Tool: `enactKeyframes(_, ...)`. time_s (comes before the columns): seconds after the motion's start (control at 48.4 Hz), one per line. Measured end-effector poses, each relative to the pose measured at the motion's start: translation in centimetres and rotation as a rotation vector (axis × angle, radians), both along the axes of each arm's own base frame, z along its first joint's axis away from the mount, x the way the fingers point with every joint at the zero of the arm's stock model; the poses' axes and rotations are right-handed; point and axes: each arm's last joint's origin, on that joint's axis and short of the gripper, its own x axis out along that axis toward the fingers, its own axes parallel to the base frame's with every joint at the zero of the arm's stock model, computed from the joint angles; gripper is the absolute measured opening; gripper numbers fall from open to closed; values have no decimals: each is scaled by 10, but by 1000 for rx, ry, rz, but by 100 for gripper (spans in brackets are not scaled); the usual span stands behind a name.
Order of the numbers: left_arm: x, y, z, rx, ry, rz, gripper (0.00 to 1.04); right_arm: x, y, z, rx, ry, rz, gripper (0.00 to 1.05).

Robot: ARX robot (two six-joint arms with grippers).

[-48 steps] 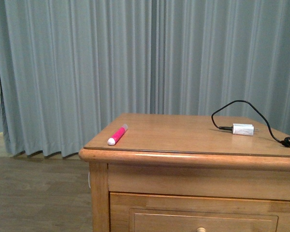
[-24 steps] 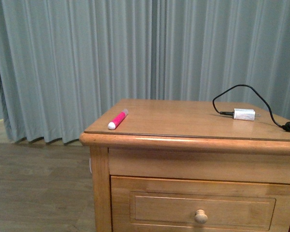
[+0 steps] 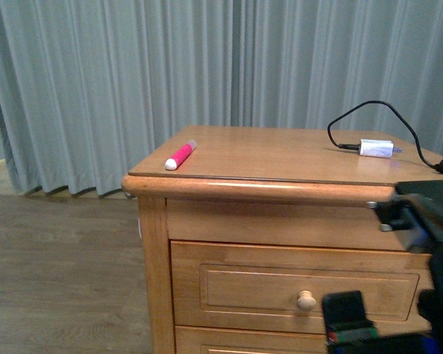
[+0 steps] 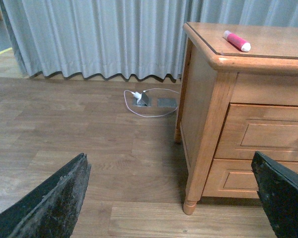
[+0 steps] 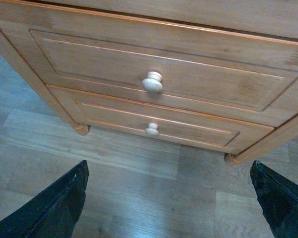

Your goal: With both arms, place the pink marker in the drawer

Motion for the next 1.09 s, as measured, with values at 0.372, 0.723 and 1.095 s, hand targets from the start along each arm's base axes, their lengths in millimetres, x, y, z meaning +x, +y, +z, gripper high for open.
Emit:
enactKeyframes(0.372,0,0,0,0,0,0,99,90,28,-56,-79,50,-117,96)
enactKeyframes(0.723,0,0,0,0,0,0,99,123,28,-69,-51,43,-128,96)
enactKeyframes(1.095,0,0,0,0,0,0,99,132,32,-80,-44,48,-154,96)
